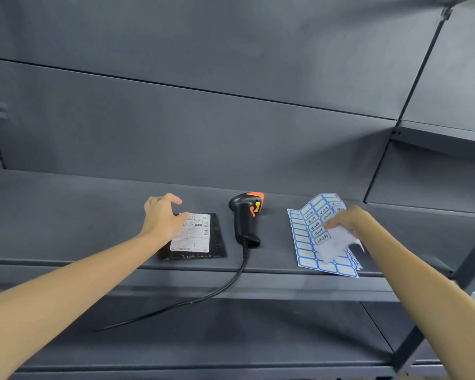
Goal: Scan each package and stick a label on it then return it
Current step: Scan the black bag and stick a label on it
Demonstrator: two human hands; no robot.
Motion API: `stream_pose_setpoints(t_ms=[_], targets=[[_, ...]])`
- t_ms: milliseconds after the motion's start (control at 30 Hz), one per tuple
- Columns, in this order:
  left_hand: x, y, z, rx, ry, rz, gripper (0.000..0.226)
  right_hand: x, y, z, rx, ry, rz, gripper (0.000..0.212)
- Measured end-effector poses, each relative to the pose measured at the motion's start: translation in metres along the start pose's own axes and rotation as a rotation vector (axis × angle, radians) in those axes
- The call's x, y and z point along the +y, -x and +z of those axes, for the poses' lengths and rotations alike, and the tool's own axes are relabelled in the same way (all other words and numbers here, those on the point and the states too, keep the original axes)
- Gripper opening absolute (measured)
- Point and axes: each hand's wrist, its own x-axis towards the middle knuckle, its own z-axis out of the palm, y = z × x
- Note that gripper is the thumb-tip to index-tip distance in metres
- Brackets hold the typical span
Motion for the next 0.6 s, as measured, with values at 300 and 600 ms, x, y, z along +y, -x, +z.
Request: stream_pose_setpoints(t_ms=[300,600], targets=[[0.037,0.001,-0.004,-0.188,0.66,-0.183,0.038,-0.08,0.065,0.029,-0.37,-0.644,-0.353,0.034],[0.05,0.007,-0.013,-0.564,1.116,-0.369,0.034,-0.132,0.104,0.1,-0.596,-0.576,-0.449,0.034]])
